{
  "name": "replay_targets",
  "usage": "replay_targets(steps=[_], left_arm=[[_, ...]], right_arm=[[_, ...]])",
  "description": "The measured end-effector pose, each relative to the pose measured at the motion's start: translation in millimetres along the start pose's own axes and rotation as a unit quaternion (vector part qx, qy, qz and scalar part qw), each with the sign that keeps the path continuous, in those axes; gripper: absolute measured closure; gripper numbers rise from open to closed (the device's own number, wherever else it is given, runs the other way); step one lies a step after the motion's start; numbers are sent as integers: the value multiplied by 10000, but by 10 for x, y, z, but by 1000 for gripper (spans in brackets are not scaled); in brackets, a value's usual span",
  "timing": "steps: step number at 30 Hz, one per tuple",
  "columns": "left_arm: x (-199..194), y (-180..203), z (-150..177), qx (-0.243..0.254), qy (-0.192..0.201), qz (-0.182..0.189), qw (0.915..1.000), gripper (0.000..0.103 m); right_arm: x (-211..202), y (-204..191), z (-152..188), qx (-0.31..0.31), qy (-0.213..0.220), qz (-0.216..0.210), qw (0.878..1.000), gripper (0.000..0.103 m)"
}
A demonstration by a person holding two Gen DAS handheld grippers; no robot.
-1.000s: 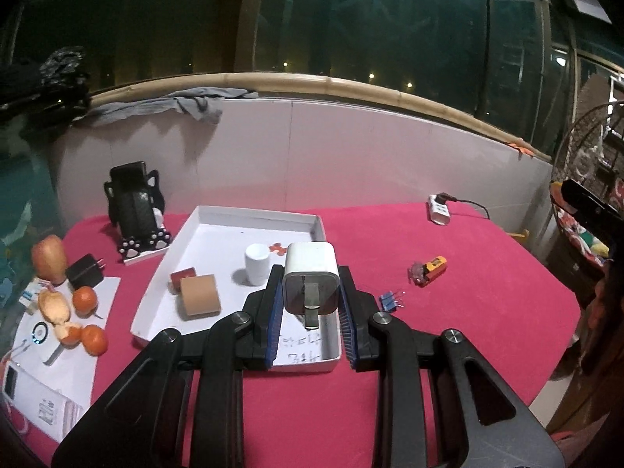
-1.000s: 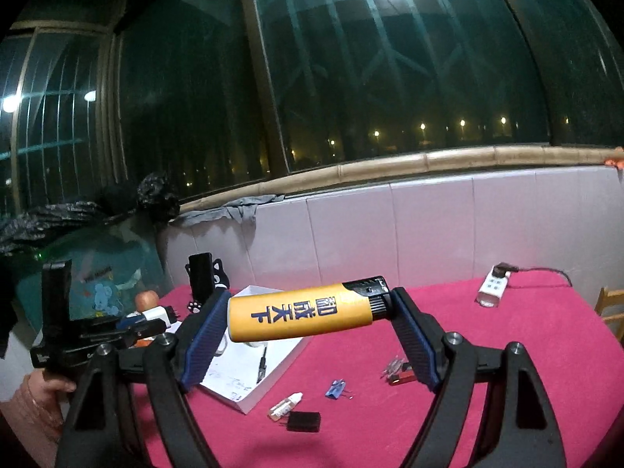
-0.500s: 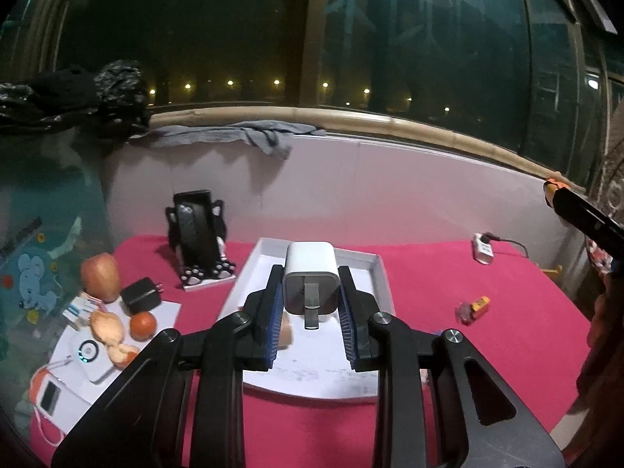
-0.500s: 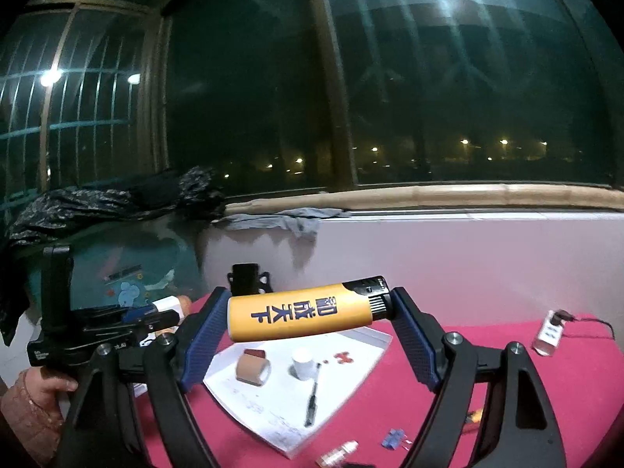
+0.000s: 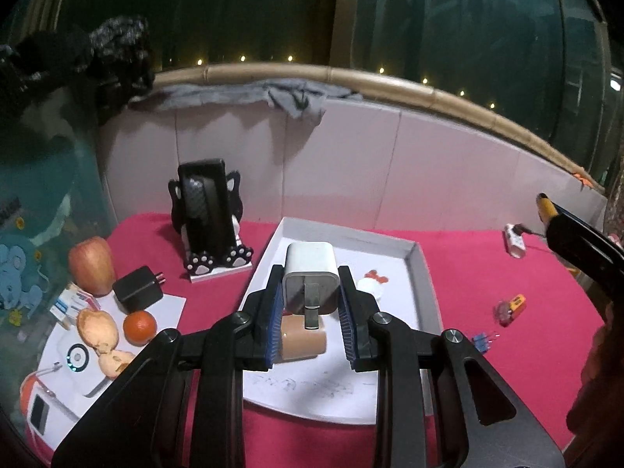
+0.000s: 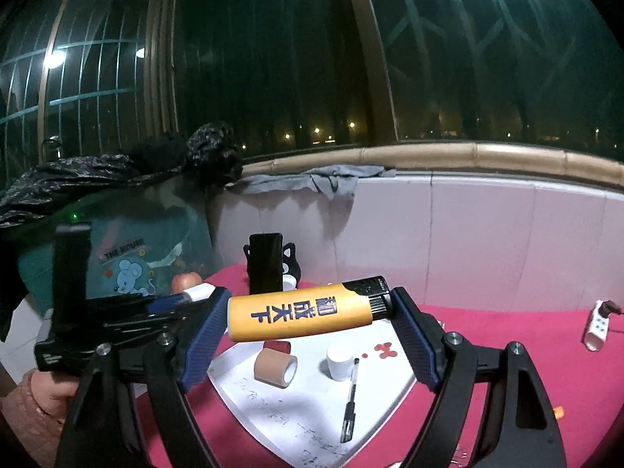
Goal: Organize rigid objects
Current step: 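Carry the charger and yellow lighter into the tray and release both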
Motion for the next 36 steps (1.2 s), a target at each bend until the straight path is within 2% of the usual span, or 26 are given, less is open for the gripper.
replay_targets(steps=[10, 15, 19, 28, 34, 36], left_arm=[[660, -228, 63, -73, -542, -172, 9984, 78], [861, -205, 31, -16, -710, -127, 9974, 78], [1085, -108, 125, 50, -945, -47, 9955, 78], [1496, 100, 280, 119, -1283, -26, 9917, 78], [1588, 116, 308, 150, -1321, -353, 9905, 77], [1573, 88, 305, 139, -1299, -452, 9904, 70]], right_arm=[[570, 35, 610, 122, -963, -58, 9953, 21], [709, 66, 822, 168, -1266, -47, 9918, 21], [823, 75, 988, 181, -1549, -69, 9877, 21], [1035, 100, 1257, 104, -1916, 24, 9814, 21], [1088, 106, 1316, 23, -1980, 125, 9801, 20], [1087, 125, 1323, 56, -1967, 151, 9803, 15]])
Point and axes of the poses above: each gripper's, at about its wrist camera, not at the fingertips, and x roughly the way its jaws point, y to its right, z to its underside, the point moved 9 cm from there along x, roughly the way its jaws point, and after that the axes turned 1 degree about -y, right-handed, at the moved point
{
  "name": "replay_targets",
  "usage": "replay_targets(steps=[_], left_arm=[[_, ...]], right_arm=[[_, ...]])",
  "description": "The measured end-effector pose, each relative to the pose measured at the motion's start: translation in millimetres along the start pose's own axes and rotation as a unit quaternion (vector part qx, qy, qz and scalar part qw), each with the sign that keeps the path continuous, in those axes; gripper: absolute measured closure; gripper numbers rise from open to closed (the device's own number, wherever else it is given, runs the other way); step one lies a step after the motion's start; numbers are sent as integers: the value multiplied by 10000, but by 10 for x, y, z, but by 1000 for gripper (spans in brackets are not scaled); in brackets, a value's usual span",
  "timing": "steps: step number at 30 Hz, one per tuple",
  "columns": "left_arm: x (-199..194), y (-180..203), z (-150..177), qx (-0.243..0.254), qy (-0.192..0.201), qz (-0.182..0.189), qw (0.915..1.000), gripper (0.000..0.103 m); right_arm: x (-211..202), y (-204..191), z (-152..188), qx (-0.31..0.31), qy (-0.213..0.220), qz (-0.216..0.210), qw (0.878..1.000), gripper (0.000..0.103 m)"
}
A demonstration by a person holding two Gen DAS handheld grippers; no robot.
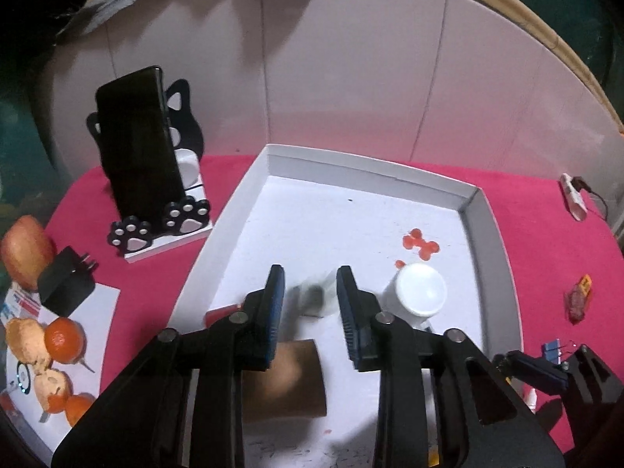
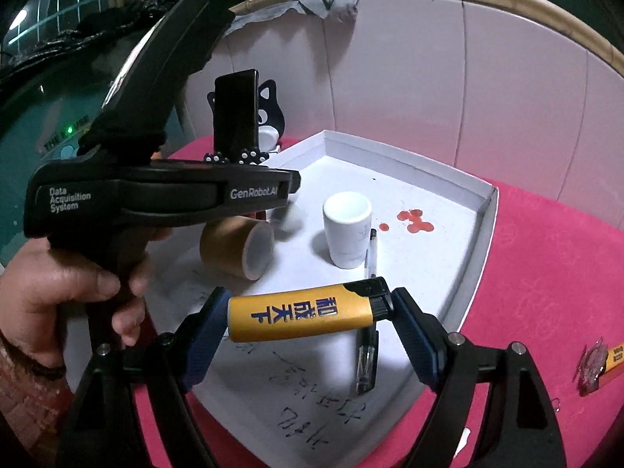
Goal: Organize rigid objects
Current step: 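Carry the charger and yellow lighter into the tray and release both, then move the left tool to the black charger plug and grasp it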
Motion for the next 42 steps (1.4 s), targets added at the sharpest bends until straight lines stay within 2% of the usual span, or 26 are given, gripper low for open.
replay_targets(steps=[1, 2, 3, 7, 11, 16, 19, 23, 27, 29, 33, 34, 38, 40, 42], left_arm=[[-19, -19, -4, -24, 29, -31, 10000, 51], [-40, -29, -7, -47, 76, -43, 10000, 23], [-66, -42, -10, -78, 130, -45, 9999, 15], [-224, -130, -18, -281, 378, -123, 9988, 0], [-384, -134, 18, -425, 543, -24, 9976, 0], [-588, 82, 74, -309, 700, 257, 9967, 0], [-683, 342, 138, -6, 714, 577, 9958, 0], [-748, 796, 290, 538, 628, 1123, 9902, 0], [-753, 1343, 536, 1134, 353, 1763, 9771, 0], [-759, 1622, 686, 1456, 179, 2108, 9665, 0], [-776, 2098, 985, 2034, -132, 2525, 9459, 0], [-774, 2225, 1064, 2252, -172, 2567, 9397, 0], [-689, 2499, 1222, 2825, -247, 2502, 9257, 2], [-618, 2585, 1277, 2924, -368, 2487, 9227, 8], [-551, 2613, 1308, 2979, -451, 2445, 9217, 9]], right_arm=[[-5, 14, 4, 16, 20, 33, 10000, 8], [-13, 31, 7, 40, 40, 70, 10000, 2], [-26, 47, 10, 68, 66, 98, 9999, 0], [-126, 129, 30, 265, 189, 165, 9993, 0], [-282, 263, 43, 517, 351, 269, 9977, 0], [-550, 536, 72, 823, 558, 394, 9943, 0], [-846, 925, 133, 1179, 782, 686, 9876, 0], [-1268, 1651, 357, 1804, 1054, 1331, 9688, 0], [-1539, 2251, 750, 2430, 1041, 1828, 9470, 0], [-1602, 2411, 958, 2614, 950, 1930, 9409, 0], [-1605, 2569, 1263, 2789, 766, 2044, 9352, 0], [-1601, 2614, 1330, 2846, 735, 2029, 9340, 0], [-1548, 2692, 1504, 3229, 649, 1707, 9287, 0], [-1553, 2746, 1545, 3411, 684, 1579, 9241, 0], [-1575, 2748, 1545, 3473, 769, 1480, 9228, 0]])
Point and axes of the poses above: each gripper's, at about its wrist camera, not at the fingertips, and x roughly the way its jaws point, y to its right, z to its underside, the point moved 9 cm from there along x, roughly the way its jaws point, and after that the axes turned 1 degree about -y, right-handed, at the moved point
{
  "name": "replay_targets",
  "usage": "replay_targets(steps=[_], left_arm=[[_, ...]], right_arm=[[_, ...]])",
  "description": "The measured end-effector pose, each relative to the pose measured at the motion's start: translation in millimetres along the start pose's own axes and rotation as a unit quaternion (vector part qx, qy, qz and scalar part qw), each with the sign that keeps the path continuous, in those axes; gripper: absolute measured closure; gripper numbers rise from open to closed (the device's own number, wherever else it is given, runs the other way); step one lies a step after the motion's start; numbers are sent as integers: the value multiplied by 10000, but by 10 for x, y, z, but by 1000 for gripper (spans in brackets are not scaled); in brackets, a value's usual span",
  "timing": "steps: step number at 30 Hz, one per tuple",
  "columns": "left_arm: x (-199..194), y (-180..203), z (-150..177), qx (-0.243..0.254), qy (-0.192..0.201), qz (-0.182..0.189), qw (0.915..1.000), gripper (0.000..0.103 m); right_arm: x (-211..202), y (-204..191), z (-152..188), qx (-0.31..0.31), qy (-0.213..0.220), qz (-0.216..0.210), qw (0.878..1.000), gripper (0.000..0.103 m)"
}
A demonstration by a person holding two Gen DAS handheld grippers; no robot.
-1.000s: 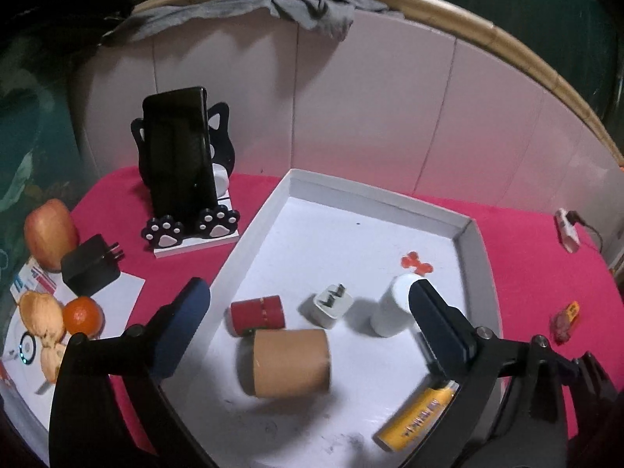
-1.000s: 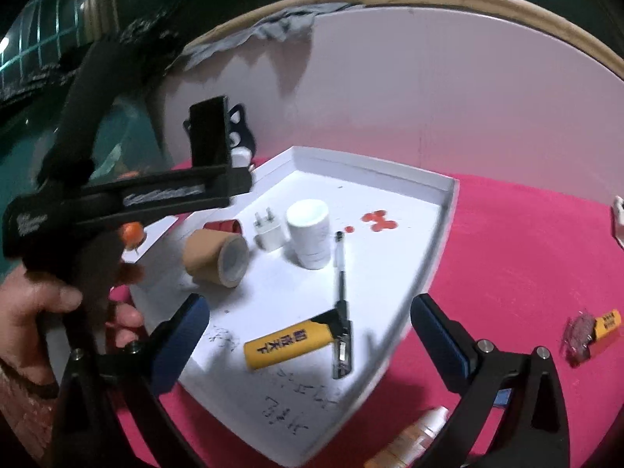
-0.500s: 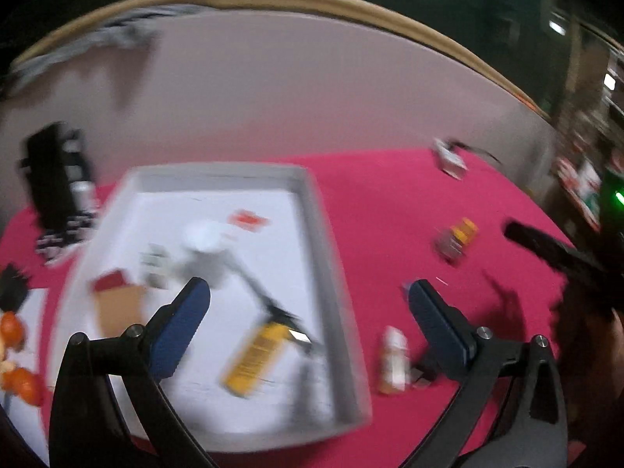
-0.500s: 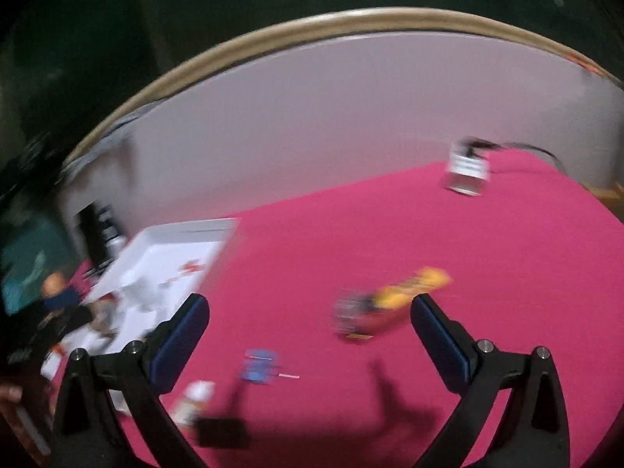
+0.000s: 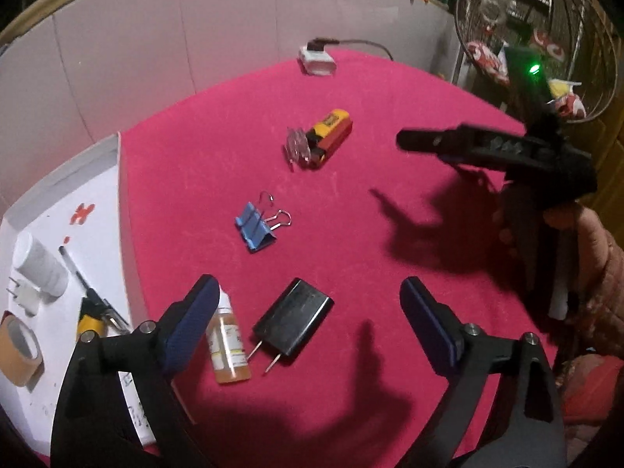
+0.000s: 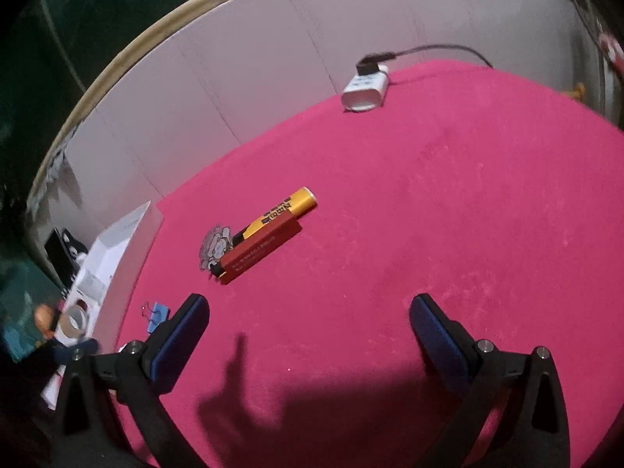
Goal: Organize rigid objects
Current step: 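Move the left tool to the black charger plug and grasp it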
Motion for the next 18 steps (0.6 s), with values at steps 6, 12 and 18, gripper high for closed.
replay_targets(steps=[6, 12, 18], left_arm=[[209, 45, 8, 383, -294, -120, 9988, 23], [254, 20, 81, 575, -505, -85, 9970, 23], [233, 85, 177, 352, -527, -53, 9980, 50]], right_arm=[[-14, -4, -5, 72, 19, -112, 9999, 0], [-15, -3, -8, 105, 33, -160, 9998, 0], [4, -30, 9, 0, -10, -13, 10000, 0]])
Point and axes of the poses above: each gripper's, at about its wrist camera, not at the fingertips, and x roughly the way its jaws point, y to its right, z to its underside, the point moved 9 cm from there along x, roughly the way its jaws point, and after that the axes turned 1 degree about -y, right-handed, at the moved point
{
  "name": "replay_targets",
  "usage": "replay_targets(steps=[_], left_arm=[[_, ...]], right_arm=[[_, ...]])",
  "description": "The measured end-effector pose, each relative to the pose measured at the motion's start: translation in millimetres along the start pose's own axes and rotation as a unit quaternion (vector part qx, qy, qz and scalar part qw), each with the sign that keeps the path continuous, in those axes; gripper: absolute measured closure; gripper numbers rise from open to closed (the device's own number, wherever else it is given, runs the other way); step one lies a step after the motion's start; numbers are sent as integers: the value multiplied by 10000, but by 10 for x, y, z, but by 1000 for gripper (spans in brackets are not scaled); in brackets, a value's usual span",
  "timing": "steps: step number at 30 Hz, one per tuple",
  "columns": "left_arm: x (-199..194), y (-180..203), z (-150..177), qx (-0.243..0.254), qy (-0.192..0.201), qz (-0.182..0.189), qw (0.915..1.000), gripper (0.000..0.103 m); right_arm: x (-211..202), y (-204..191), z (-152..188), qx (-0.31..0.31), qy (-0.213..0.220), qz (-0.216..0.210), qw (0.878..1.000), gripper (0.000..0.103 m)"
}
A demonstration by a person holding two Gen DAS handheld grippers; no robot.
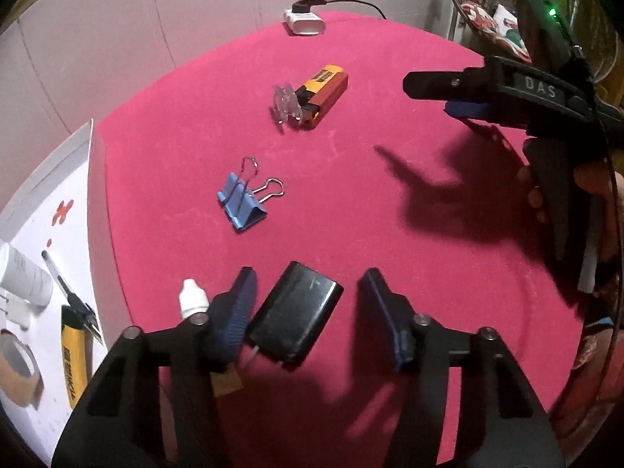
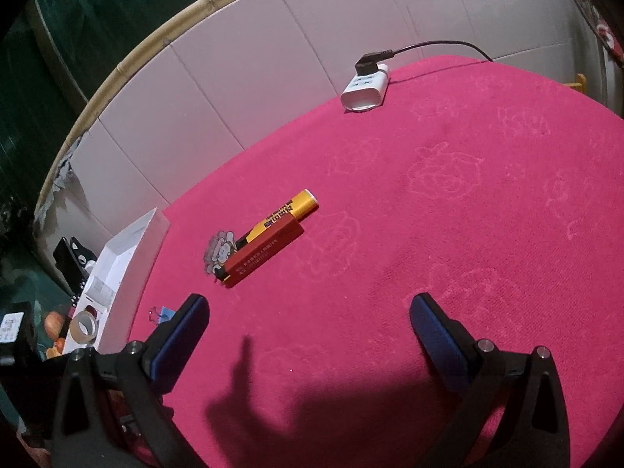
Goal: Organize rigid objects
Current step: 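Move the left tool to the black charger plug and grasp it, then grasp the red lighter with the right tool while the left tool holds the black plug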
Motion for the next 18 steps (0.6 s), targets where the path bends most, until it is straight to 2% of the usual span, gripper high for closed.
replay_targets(steps=[2, 4, 9, 14, 18], left_arm=[[-25, 49, 7, 1, 35, 35, 10000, 68], [-47, 102, 11, 8, 68, 6, 10000, 74], [-109, 157, 68, -76, 190, 87, 9998, 74], [-124, 145, 77, -178, 253, 179, 9994, 74], [-140, 150, 79, -224, 296, 206, 9991, 74]], right_arm=[[18, -16, 2, -101, -45, 113, 9999, 0], [74, -55, -3, -346, -183, 314, 9987, 0], [295, -309, -66, -1043, -589, 337, 9922, 0], [576, -587, -137, -2222, -769, 572, 9703, 0], [841, -640, -122, -2653, -958, 777, 9562, 0]])
Point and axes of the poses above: each gripper's, at about its wrist camera, not at the fingertips, and x roughly the way its jaws point, y to its right, z to its underside, the point moved 9 cm from there along x, roughly the way its jaws point, and after that the axes turned 1 degree about -y, right-handed, at the moved point
